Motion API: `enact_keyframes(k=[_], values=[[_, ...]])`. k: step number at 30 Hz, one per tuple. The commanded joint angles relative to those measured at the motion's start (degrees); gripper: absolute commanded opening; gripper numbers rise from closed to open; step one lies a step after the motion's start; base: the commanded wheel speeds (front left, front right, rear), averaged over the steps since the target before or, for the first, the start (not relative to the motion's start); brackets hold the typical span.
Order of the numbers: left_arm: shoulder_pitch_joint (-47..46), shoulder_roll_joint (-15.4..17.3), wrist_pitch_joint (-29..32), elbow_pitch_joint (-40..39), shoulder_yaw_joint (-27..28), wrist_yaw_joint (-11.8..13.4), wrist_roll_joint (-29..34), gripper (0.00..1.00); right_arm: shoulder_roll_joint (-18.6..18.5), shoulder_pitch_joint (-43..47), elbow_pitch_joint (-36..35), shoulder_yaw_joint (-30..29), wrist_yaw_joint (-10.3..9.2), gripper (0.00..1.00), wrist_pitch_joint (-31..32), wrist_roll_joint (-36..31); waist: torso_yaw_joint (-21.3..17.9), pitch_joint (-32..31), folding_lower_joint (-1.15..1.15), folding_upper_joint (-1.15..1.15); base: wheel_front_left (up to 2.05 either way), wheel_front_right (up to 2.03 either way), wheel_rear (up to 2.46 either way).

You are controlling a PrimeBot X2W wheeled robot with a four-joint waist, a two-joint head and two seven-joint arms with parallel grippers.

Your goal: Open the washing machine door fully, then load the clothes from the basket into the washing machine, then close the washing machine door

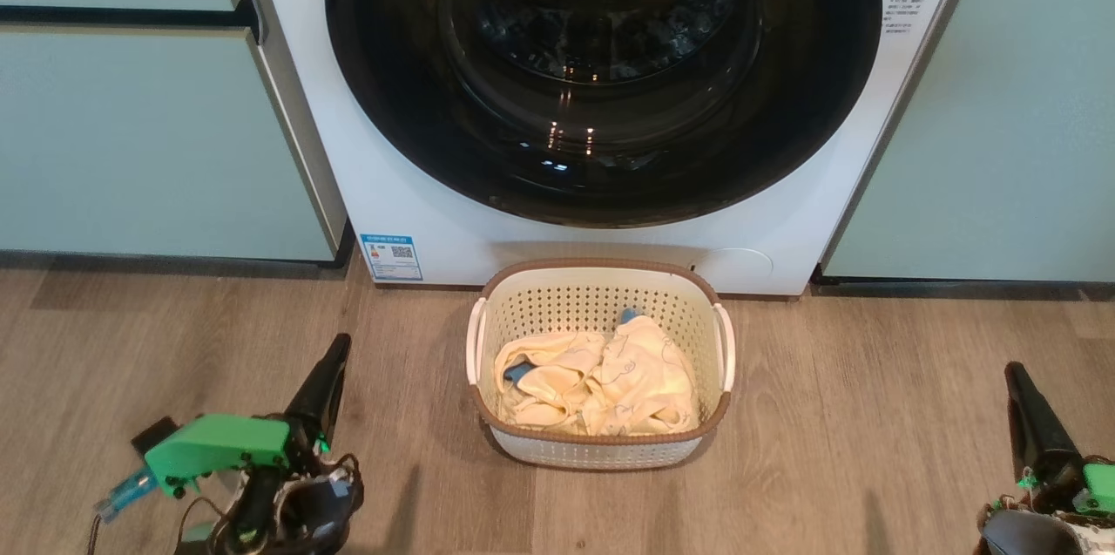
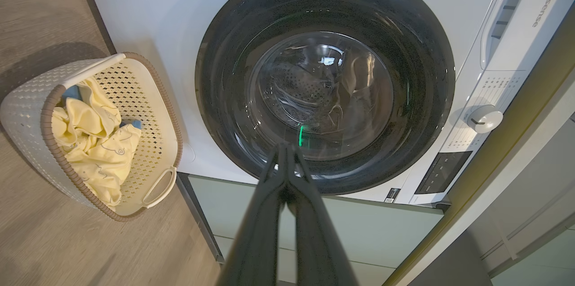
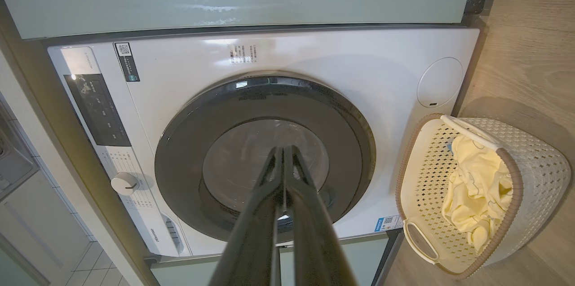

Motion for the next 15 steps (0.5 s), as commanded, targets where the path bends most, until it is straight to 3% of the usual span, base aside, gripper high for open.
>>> enact_keyframes(k=[1,15], values=[[-1.4,0.5,0.4,-1.6,1.7,-0.5,0.6,0.00,-0.5,-3.3,-1.8,0.9,-0.16,0.00,0.3,-0.5,0.0,0.0,0.00,0.00,0.00,0.00,0.00],[-1.4,0.5,0.4,-1.6,1.7,-0.5,0.6,0.00,-0.5,-3.3,-1.8,0.9,-0.16,0.00,0.3,-0.5,0.0,0.0,0.00,0.00,0.00,0.00,0.00]])
